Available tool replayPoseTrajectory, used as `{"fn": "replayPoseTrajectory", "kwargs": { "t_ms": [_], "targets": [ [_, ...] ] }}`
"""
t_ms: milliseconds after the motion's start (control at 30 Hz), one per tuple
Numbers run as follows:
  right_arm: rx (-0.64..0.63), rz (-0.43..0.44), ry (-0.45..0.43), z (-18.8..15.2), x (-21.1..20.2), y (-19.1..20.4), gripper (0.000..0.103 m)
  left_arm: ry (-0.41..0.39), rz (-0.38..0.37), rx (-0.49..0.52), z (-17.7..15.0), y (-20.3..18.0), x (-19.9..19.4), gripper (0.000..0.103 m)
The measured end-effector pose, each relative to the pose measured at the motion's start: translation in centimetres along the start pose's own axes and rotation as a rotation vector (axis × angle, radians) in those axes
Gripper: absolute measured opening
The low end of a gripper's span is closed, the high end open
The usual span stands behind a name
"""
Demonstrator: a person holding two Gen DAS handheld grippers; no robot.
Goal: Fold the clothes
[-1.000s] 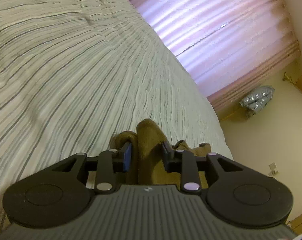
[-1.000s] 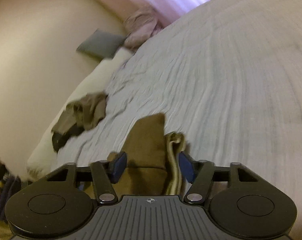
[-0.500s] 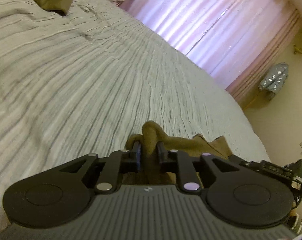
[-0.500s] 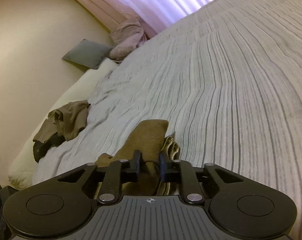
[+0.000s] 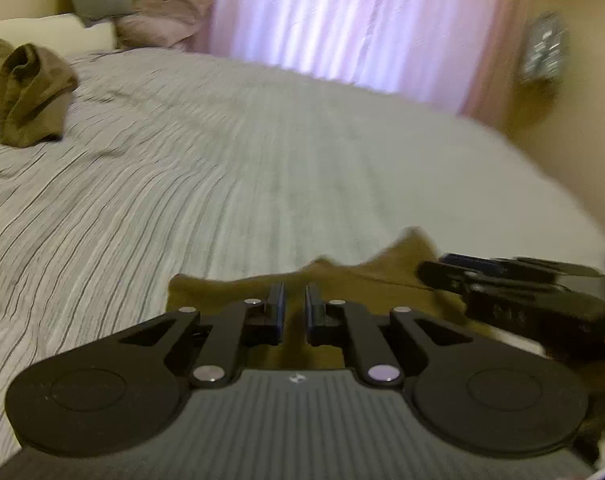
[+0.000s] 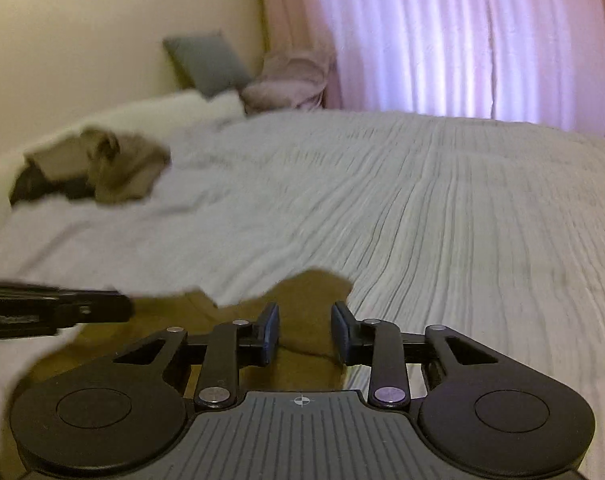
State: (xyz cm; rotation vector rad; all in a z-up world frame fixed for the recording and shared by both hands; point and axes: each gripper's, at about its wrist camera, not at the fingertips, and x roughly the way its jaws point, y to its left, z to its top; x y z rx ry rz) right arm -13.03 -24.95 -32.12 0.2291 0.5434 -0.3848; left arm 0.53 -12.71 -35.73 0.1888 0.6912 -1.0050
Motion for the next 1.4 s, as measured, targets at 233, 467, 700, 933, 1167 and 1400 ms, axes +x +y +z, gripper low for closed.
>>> {"fn": "replayPoseTrajectory", "kwargs": {
  "t_ms": [233,467,700,933,1167,1400],
  "targets": [
    [0.07,0.021,0.079,-1.7,5.5,-1.8,0.032,0.02,0.051,-0.005,-2.5,0.7,2.9,0.007],
    [0.132,-0.005,0.006,-0.9,0.3,-3.1,0.032,-0.052,0.013,-0.139,-0.6,3.7,-3.2,0.006],
    [0.154,0.001,-0.073,-1.2,-8.7,-1.8,0.032,-0.001,-0.037,-0.13,-3.4,1.4,-9.9,0.006],
    [0.061,-0.022,-0.014,-5.5,-9.3,3.0,0.032,0.037,-0.048,-0.041,-5.0,-2.6,-9.5,0.007],
    [0.029,-0.039,-0.007,-6.0,-7.3,3.1,0.032,0.064,-0.027,0.063,-4.6,-4.6,-6.6,0.008],
    [-0.035,-0.07,0.088,-7.9,-3.3,2.6,0.032,0.073,-0.003,0.072,-5.8,-3.8,-3.2,0.013]
  ]
}}
